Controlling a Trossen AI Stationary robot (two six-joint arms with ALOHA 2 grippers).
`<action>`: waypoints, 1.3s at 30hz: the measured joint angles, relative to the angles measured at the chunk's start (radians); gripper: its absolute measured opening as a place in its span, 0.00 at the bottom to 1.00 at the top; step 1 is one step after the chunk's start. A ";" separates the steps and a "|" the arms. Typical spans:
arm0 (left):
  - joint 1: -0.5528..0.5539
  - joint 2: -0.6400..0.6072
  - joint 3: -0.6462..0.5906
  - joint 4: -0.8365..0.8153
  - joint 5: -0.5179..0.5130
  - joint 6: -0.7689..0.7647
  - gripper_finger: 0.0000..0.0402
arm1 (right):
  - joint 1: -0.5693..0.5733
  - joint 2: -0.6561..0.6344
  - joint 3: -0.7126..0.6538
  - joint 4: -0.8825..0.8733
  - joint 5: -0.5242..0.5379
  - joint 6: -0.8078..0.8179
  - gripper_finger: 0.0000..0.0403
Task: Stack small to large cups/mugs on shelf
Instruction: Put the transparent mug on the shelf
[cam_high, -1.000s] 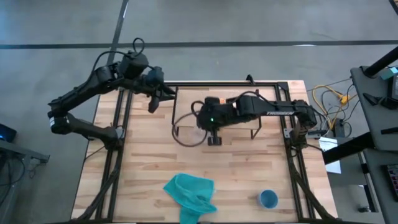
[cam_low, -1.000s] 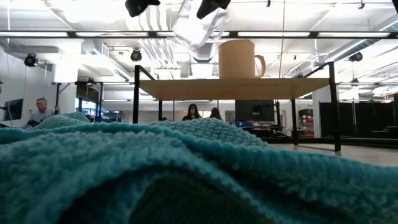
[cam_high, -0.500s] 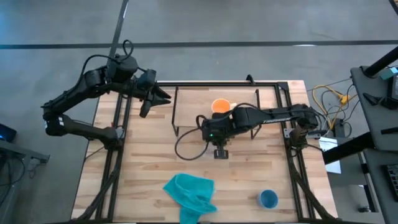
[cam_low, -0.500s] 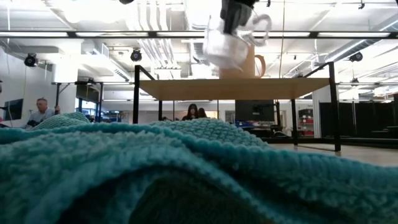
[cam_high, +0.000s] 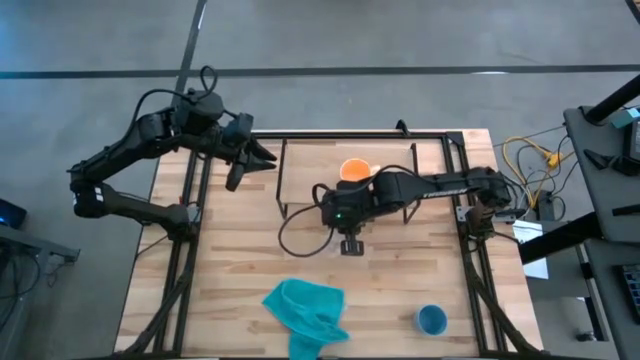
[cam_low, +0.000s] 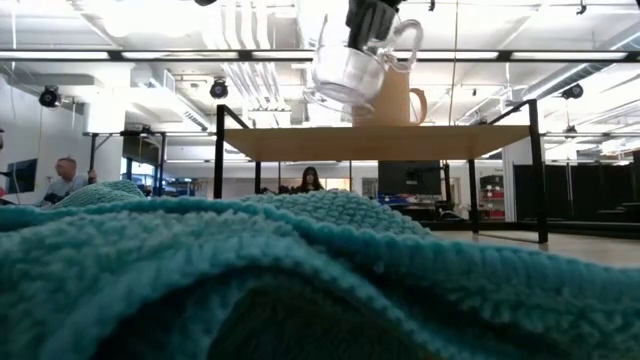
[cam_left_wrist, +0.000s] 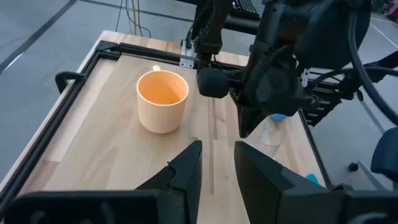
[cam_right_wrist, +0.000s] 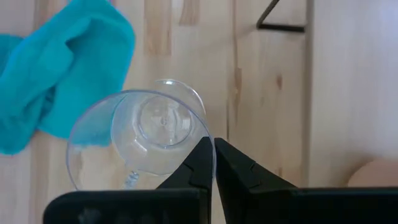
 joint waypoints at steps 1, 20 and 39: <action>0.000 -0.001 0.000 0.001 0.000 0.000 0.20 | -0.005 0.000 0.008 0.001 0.002 -0.007 0.02; 0.000 0.001 0.001 0.011 0.000 0.000 0.20 | -0.112 0.005 0.104 0.114 0.005 -0.144 0.02; 0.000 -0.007 0.002 0.003 0.000 0.008 0.20 | -0.186 0.227 0.448 -0.007 0.131 -0.270 0.02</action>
